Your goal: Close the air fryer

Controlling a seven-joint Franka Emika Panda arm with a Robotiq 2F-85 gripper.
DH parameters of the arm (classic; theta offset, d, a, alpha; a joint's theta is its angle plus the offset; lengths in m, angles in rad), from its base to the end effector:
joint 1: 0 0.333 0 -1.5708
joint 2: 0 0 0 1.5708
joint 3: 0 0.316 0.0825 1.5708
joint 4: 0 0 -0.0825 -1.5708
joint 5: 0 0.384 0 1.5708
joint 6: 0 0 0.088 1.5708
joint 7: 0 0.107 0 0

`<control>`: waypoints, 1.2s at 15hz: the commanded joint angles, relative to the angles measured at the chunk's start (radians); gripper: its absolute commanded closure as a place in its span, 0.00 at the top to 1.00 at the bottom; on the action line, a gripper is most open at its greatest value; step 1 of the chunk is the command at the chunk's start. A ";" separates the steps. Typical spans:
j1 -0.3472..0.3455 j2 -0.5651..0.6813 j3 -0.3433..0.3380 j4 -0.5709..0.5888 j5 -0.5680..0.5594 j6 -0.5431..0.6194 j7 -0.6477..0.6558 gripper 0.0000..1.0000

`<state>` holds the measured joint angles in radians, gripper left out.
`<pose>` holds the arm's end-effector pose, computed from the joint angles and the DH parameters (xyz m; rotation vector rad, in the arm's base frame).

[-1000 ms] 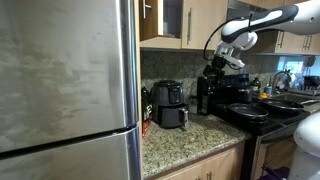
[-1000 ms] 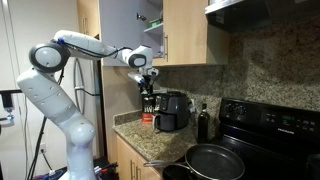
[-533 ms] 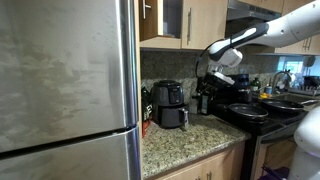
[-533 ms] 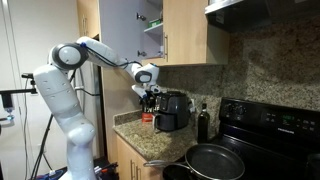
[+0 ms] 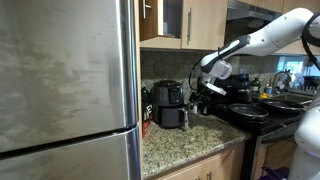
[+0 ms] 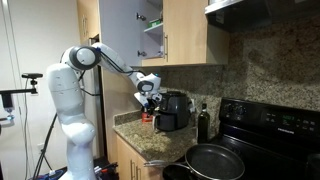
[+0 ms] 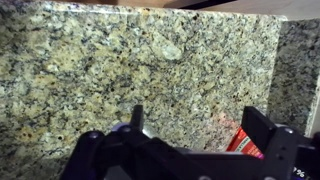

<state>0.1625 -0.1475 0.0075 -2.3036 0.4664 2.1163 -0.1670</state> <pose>0.4767 0.1028 0.4080 -2.7470 -0.1151 0.0549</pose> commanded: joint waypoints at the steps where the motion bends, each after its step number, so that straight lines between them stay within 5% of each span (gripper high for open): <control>1: 0.007 0.096 0.059 0.002 0.012 0.190 -0.038 1.00; 5: 0.018 0.211 0.117 0.013 -0.043 0.481 -0.041 1.00; 9: 0.017 0.290 0.123 -0.003 -0.263 0.764 0.065 1.00; 18: 0.003 0.376 0.137 0.083 -0.337 0.894 0.114 1.00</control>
<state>0.1837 0.1698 0.1261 -2.2827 0.1526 2.9377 -0.0666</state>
